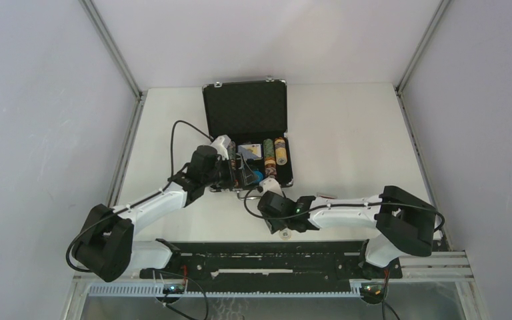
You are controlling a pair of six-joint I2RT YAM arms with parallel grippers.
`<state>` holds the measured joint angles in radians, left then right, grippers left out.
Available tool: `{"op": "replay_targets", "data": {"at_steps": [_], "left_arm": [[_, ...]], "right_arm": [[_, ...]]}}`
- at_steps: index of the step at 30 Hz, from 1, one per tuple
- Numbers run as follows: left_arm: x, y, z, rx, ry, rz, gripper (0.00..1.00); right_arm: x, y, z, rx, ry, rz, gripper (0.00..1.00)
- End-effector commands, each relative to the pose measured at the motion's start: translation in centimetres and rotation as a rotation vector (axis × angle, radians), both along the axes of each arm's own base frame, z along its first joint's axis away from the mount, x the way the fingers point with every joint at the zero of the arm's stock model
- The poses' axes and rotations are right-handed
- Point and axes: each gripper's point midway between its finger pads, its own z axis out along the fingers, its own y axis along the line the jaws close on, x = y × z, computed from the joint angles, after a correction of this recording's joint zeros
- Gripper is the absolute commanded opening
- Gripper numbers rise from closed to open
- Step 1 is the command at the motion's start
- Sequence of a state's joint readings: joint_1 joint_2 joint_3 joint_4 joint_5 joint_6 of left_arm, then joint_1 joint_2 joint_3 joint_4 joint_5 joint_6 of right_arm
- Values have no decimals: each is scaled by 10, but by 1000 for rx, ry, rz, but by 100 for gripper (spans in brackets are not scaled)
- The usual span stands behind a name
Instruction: Pack up texas hold em set
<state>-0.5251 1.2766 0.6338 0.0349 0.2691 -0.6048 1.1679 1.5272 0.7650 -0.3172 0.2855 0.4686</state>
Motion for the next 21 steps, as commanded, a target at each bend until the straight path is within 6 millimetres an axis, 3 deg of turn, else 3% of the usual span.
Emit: {"op": "replay_targets", "data": {"at_steps": [1, 10, 21], "left_arm": [[0, -2, 1, -20, -8, -5, 100], [0, -1, 1, -18, -10, -2, 100], [7, 13, -1, -1, -23, 65, 100]], "right_arm": [[17, 14, 31, 56, -59, 13, 48], [38, 13, 52, 62, -102, 12, 47], [86, 25, 77, 78, -153, 13, 48]]}}
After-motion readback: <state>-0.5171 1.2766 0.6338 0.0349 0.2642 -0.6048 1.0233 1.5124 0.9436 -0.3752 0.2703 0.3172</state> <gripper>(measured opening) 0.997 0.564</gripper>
